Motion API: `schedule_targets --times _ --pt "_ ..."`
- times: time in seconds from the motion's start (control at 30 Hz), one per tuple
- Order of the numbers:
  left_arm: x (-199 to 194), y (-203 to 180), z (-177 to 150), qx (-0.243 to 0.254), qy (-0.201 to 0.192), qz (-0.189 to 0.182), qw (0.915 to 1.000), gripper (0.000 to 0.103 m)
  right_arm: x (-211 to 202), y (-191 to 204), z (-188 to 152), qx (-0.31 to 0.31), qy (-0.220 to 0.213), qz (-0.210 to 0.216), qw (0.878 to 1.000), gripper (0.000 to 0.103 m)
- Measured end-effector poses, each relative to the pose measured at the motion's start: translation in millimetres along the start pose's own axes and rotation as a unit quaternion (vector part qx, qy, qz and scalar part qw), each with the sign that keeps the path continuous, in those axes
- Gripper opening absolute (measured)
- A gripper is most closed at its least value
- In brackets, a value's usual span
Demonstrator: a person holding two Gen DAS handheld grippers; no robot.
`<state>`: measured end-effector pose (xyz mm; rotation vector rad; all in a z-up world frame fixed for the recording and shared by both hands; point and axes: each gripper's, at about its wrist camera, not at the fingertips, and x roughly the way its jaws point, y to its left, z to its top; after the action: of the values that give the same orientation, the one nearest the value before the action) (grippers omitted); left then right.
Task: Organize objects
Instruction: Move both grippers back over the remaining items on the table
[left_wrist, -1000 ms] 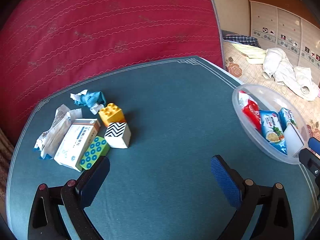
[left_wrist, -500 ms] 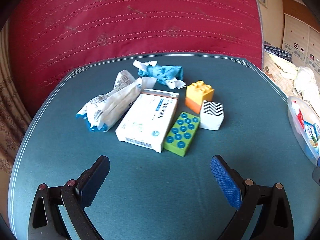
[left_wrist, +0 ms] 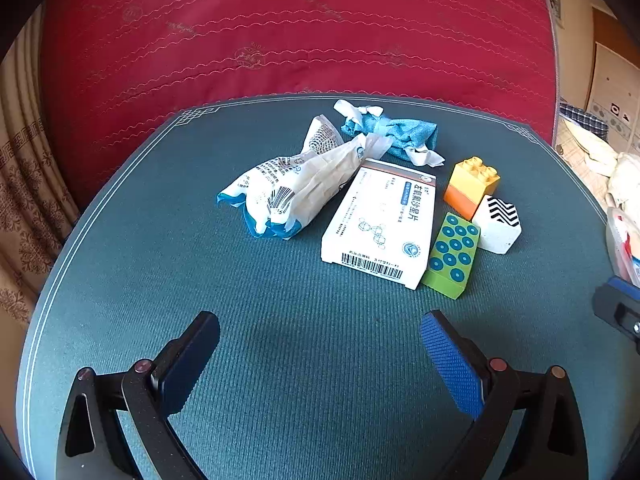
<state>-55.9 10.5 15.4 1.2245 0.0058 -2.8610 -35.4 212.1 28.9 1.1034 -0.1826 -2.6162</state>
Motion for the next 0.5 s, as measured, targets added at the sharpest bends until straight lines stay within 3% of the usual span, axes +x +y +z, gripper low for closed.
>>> schedule_targets --times 0.5 --pt "2.4 15.0 0.2 -0.031 0.001 -0.006 0.9995 0.102 86.2 40.4 42.6 -0.029 0.032 -0.011 0.999 0.052"
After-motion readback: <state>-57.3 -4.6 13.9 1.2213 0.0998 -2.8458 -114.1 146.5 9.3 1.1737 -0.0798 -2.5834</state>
